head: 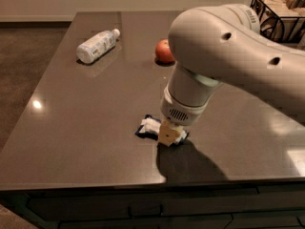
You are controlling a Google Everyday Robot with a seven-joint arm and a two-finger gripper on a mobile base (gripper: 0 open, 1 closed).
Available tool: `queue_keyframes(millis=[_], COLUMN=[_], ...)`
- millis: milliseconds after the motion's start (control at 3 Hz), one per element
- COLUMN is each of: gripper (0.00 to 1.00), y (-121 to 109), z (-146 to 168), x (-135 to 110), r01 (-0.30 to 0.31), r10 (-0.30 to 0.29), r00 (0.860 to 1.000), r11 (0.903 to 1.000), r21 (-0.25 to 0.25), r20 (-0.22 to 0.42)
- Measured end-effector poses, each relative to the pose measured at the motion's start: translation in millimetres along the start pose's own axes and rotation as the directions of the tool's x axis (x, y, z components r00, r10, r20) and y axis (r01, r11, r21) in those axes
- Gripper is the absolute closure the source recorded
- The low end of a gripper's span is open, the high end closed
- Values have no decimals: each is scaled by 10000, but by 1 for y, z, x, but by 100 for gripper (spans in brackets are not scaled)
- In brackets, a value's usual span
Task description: Move rxbar blueberry near apple
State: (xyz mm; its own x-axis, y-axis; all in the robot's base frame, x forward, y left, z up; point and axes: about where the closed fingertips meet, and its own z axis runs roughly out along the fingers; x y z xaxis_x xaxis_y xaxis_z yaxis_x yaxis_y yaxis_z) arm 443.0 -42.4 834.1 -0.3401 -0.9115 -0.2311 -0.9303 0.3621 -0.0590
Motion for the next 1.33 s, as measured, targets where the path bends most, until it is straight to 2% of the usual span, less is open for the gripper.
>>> queue_keyframes(millis=[333, 667, 1000, 1333], gripper=[100, 100, 100, 100], y=[0, -26, -79, -78], z=[0, -14, -47, -46], x=[0, 4, 4, 4], r01=[-1, -498, -1472, -1467], r10=[1, 499, 1477, 1473], r00=[10000, 9987, 9890, 9891], r11=[10000, 9987, 9879, 9880], r21=[0, 114, 487, 477], r20=[0, -109, -67, -87])
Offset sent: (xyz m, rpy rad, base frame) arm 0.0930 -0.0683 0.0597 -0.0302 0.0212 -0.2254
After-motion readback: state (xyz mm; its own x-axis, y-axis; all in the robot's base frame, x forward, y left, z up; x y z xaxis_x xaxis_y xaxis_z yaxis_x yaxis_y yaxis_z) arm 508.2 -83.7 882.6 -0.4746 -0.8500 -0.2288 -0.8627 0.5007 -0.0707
